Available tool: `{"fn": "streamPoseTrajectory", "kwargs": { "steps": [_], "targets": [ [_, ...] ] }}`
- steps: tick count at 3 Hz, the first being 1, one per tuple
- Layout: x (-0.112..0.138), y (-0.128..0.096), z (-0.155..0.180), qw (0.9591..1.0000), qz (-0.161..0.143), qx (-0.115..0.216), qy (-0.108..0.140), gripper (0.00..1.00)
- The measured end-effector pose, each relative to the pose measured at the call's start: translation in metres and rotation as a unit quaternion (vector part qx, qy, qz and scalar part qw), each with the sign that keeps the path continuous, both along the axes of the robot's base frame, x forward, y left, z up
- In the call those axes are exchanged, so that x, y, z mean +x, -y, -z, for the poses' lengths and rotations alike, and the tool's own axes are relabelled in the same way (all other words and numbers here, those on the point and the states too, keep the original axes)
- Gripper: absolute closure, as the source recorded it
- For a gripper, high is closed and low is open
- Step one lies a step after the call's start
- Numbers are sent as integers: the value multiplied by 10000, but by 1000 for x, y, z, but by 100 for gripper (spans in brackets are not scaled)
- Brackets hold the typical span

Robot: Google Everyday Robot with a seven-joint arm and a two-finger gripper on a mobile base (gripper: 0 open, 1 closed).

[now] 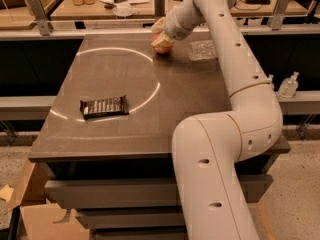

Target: Move apple near rxbar chocolate

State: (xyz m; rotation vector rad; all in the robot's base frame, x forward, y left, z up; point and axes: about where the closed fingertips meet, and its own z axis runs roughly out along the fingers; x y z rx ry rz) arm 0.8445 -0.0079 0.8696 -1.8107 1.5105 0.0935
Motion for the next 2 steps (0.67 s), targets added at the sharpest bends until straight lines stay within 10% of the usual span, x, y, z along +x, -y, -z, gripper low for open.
{"fn": "streamPoseTrajectory", "kwargs": {
  "steps": [1, 2],
  "targets": [
    [-19, 7, -25, 9977, 117, 593, -315, 100],
    [-53, 24, -87, 9808, 310, 1775, -741, 100]
  ]
}}
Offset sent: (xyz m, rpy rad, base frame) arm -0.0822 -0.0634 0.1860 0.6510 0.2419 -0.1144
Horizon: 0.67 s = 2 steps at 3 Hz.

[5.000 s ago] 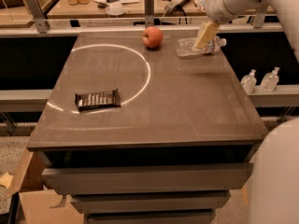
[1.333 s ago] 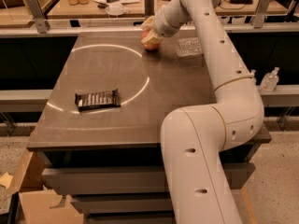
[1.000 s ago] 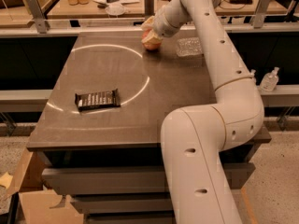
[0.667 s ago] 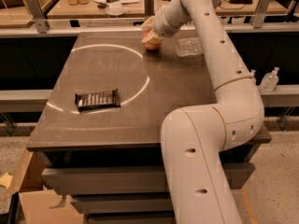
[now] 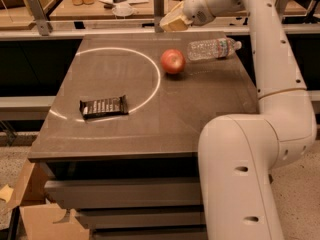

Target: Move apple near rxbar chocolate

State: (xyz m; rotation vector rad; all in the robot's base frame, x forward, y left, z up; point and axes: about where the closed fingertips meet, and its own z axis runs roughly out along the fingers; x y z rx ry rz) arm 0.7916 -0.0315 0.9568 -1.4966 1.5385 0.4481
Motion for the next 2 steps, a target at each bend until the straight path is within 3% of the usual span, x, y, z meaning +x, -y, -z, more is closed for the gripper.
{"fn": "streamPoseTrajectory", "kwargs": {
  "steps": [1, 2],
  "targets": [
    [-24, 13, -48, 9957, 84, 877, -288, 100],
    [-42, 34, -77, 9931, 168, 1119, -304, 83]
  ]
}}
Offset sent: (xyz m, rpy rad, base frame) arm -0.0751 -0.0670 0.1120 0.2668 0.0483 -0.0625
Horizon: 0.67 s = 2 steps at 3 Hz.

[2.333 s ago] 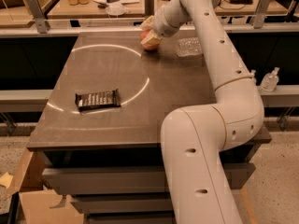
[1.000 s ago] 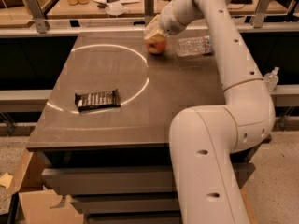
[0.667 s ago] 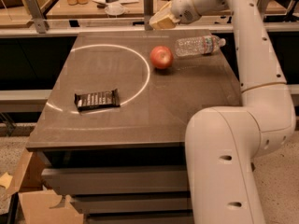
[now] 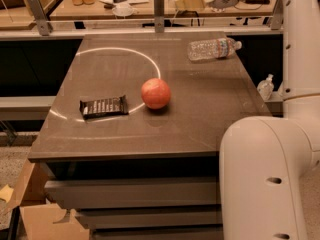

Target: Move apple near rxbar chocolate

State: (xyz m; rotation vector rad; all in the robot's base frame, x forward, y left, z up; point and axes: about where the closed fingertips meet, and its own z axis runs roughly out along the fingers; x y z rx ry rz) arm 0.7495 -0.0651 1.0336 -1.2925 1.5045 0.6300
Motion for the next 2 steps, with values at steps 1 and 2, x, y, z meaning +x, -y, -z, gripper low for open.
{"fn": "streamPoseTrajectory", "kwargs": {
  "steps": [1, 2],
  "targets": [
    [-10, 29, -15, 9992, 368, -171, -41, 59],
    [-11, 31, -16, 9989, 417, -214, -58, 36]
  ]
}}
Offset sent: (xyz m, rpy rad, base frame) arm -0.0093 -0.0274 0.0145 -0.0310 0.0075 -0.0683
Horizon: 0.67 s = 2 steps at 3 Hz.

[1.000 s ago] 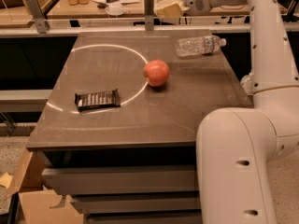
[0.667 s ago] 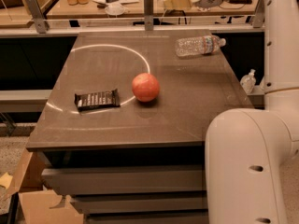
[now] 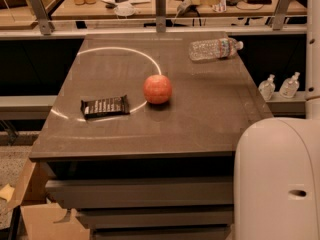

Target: Move apple near rxbar chocolate

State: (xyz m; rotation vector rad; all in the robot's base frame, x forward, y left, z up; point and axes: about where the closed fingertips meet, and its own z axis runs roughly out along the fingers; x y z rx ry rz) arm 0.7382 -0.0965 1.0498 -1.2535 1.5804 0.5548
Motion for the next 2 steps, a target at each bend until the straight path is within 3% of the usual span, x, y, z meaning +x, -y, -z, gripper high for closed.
{"fn": "streamPoseTrajectory", "kwargs": {
  "steps": [1, 2],
  "targets": [
    [2, -2, 2, 10000, -10, 4, -14, 13],
    [3, -6, 4, 10000, -28, 10, -28, 0]
  ]
}}
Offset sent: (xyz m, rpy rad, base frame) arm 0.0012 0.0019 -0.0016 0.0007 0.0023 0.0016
